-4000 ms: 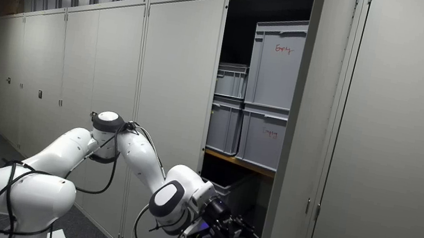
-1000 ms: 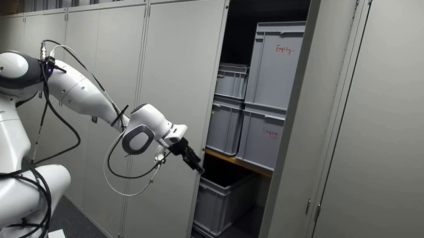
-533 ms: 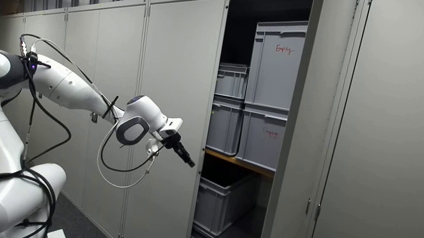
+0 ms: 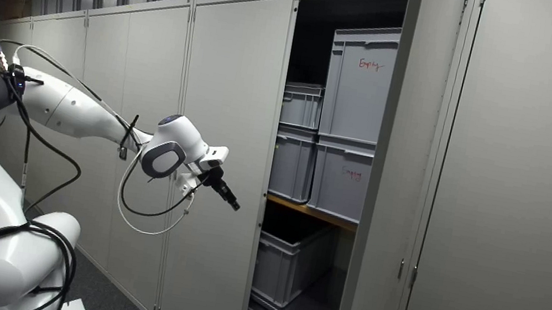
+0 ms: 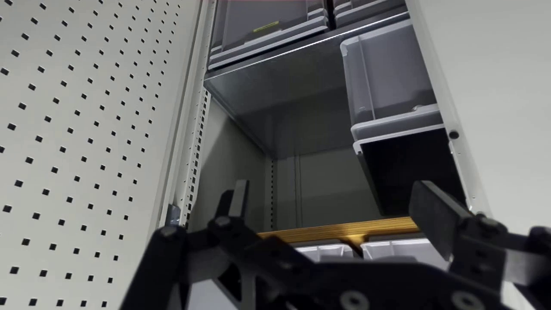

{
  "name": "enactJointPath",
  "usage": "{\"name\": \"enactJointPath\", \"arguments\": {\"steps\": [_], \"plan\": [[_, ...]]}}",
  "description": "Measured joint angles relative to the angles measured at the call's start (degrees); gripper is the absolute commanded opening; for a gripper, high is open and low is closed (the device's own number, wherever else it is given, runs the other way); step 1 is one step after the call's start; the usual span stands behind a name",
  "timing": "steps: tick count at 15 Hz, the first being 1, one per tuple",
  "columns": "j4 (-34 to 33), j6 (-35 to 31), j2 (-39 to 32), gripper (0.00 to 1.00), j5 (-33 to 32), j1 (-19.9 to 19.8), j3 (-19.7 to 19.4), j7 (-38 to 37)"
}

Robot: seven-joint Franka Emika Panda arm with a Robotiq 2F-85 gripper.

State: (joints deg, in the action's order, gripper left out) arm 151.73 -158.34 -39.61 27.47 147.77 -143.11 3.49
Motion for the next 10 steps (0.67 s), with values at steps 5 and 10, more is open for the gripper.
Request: {"name": "enactJointPath", "arguments": {"steps": [5, 10], "plan": [[-0.3, 6.6, -3.1, 1.00, 3.6, 1.6, -1.4, 7.4], [-0.3, 12.5, -5.6, 1.00, 4.6, 1.5, -4.4, 13.4]]}}
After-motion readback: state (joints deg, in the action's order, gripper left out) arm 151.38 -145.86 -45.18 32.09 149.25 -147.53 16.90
